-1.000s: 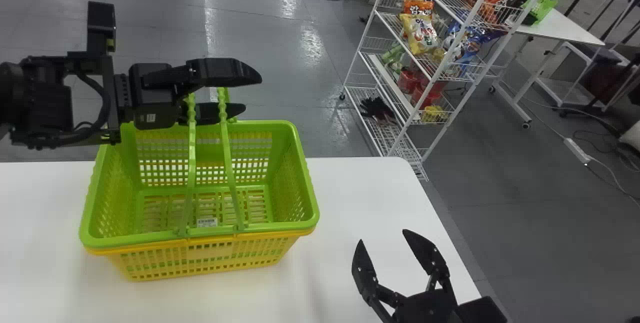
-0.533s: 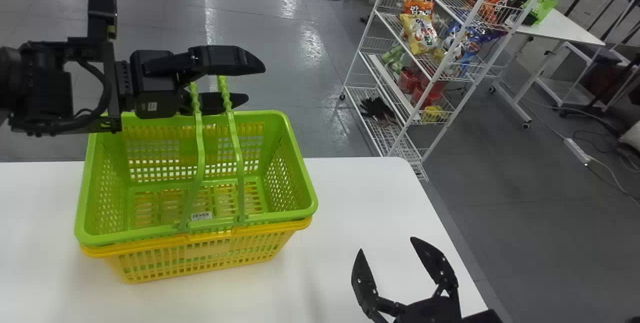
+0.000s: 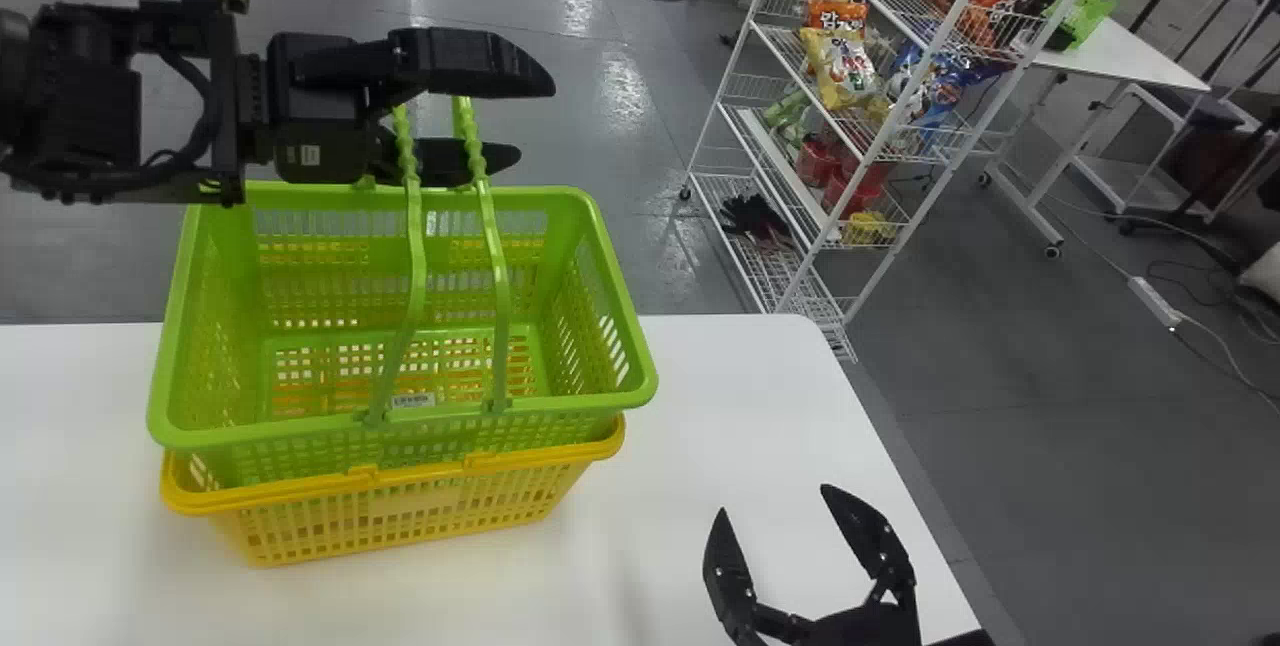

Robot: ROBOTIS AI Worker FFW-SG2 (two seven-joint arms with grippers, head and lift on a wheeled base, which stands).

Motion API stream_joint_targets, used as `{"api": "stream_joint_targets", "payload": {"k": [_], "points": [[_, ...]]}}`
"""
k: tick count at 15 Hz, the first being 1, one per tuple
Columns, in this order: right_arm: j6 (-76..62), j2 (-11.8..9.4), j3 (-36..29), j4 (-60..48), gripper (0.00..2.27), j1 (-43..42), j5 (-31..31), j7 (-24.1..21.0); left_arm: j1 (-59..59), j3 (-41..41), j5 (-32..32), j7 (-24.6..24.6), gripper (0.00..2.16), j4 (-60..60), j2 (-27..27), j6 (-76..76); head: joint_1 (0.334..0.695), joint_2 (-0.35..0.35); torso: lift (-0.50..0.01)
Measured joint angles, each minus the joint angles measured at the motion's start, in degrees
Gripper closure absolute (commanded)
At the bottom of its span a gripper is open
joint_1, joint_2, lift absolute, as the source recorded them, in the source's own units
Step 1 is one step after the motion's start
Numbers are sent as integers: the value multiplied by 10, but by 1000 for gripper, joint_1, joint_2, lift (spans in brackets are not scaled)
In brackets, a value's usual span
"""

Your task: Grasp handle with right gripper to insert into left gripper then lift and swing left to center

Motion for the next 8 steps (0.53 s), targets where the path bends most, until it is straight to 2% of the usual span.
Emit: {"api": "stream_joint_targets", "payload": {"k": [8], "points": [[-16,3,1,14,76,1,0,0,-119,-28,63,3,124,123,4,22,688,-350,-93]]}}
